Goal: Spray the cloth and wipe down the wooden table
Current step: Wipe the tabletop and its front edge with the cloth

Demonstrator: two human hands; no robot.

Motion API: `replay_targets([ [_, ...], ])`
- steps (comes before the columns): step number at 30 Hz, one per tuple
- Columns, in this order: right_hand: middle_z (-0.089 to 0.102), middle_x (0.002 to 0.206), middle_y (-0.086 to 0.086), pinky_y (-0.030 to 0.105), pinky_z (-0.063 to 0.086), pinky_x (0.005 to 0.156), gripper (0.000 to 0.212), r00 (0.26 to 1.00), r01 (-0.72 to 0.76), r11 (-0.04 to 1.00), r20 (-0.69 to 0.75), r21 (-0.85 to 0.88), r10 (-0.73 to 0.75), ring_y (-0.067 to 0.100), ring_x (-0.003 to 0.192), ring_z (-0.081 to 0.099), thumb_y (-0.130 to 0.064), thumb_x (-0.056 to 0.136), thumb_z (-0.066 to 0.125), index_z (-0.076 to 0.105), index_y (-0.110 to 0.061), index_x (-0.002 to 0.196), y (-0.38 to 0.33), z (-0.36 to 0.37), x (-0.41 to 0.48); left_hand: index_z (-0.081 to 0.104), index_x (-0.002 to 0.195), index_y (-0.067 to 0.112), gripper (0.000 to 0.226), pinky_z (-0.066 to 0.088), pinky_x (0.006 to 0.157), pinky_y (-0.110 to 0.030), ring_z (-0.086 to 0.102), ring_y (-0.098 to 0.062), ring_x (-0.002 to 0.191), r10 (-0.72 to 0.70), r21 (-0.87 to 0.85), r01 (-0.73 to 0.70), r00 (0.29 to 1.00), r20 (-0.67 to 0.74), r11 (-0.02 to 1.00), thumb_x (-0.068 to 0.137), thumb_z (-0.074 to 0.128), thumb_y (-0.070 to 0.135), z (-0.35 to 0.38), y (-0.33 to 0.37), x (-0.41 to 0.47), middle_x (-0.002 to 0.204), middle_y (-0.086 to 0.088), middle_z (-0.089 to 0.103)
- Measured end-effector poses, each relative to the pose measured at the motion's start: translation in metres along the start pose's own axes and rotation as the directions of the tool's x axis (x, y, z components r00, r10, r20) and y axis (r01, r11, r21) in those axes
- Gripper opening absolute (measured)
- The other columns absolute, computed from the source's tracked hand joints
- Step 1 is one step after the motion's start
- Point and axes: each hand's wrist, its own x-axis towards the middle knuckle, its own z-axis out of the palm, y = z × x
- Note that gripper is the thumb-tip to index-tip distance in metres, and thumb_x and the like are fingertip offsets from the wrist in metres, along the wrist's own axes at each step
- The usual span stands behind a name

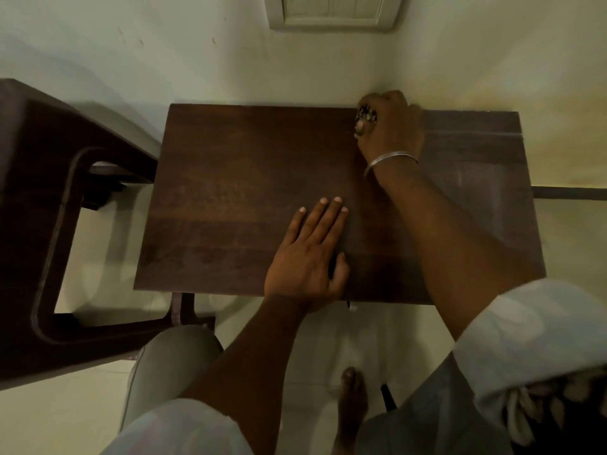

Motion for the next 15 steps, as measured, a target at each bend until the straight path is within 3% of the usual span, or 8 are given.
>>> replay_targets([
  [8,0.055,0.127,0.000,0.027,0.037,0.072,0.041,0.999,-0.014,1.000,-0.046,-0.010,0.013,0.031,0.111,0.050,-0.016,0.083,0.061,0.061,-0.034,0.120,0.016,-0.006,-0.041,0.025,0.160,0.013,0.071,0.008,0.128,-0.043,0.009,-0.017,0.157,0.006,-0.005,-0.006,1.000,-0.001,1.000,0.095,0.036,0.040,0.000,0.000,0.001,0.169,-0.004,0.017],
  [15,0.055,0.127,0.008,0.033,0.044,0.086,0.043,1.000,-0.008,1.000,0.002,-0.011,0.008,0.034,0.112,0.052,-0.016,0.081,0.060,0.061,-0.027,0.123,0.018,-0.009,0.004,0.027,0.160,0.013,0.071,0.009,0.128,-0.043,0.011,-0.018,0.157,0.012,-0.011,-0.012,1.000,-0.015,1.000,0.095,0.033,0.041,0.001,0.000,0.001,0.169,-0.004,0.019],
])
